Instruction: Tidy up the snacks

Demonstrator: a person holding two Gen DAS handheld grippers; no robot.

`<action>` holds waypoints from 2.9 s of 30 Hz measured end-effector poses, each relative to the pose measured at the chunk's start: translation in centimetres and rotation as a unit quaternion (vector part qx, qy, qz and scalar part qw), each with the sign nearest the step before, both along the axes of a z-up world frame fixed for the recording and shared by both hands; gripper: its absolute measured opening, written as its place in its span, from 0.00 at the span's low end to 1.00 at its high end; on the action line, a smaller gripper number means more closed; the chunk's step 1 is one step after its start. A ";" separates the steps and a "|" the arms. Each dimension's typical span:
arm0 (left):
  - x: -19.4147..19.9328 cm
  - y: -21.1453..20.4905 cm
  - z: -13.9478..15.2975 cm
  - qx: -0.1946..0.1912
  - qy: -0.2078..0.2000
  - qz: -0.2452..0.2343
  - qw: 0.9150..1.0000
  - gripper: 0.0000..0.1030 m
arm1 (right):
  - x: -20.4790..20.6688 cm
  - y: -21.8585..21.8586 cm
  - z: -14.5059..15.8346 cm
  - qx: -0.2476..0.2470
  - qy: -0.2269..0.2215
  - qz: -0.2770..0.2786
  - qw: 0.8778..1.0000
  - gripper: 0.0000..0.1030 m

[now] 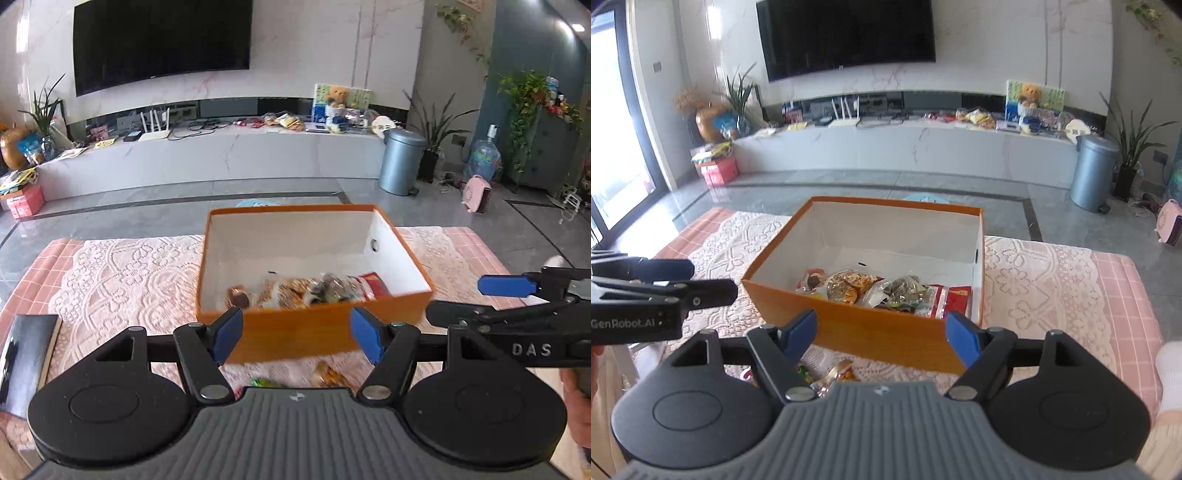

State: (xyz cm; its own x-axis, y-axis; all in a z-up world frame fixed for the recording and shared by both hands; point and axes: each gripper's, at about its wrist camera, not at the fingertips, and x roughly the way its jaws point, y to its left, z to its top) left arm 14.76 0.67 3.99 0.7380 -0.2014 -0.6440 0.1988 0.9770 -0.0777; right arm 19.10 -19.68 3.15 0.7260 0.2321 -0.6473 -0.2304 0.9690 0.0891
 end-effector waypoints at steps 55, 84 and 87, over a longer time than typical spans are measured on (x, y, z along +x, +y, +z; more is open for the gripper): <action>-5.3 -1.8 -16.2 0.065 0.089 -0.001 0.994 0.30 | -8.7 -0.5 -18.4 0.000 0.059 -0.089 0.994 0.78; -7.3 2.9 -14.1 0.045 0.117 0.049 0.991 0.70 | -12.8 2.6 -16.1 -0.011 0.036 0.015 0.999 0.51; -6.3 2.9 -14.4 0.018 0.116 0.060 0.991 0.76 | -11.9 3.3 -16.6 -0.020 0.031 0.048 0.998 0.60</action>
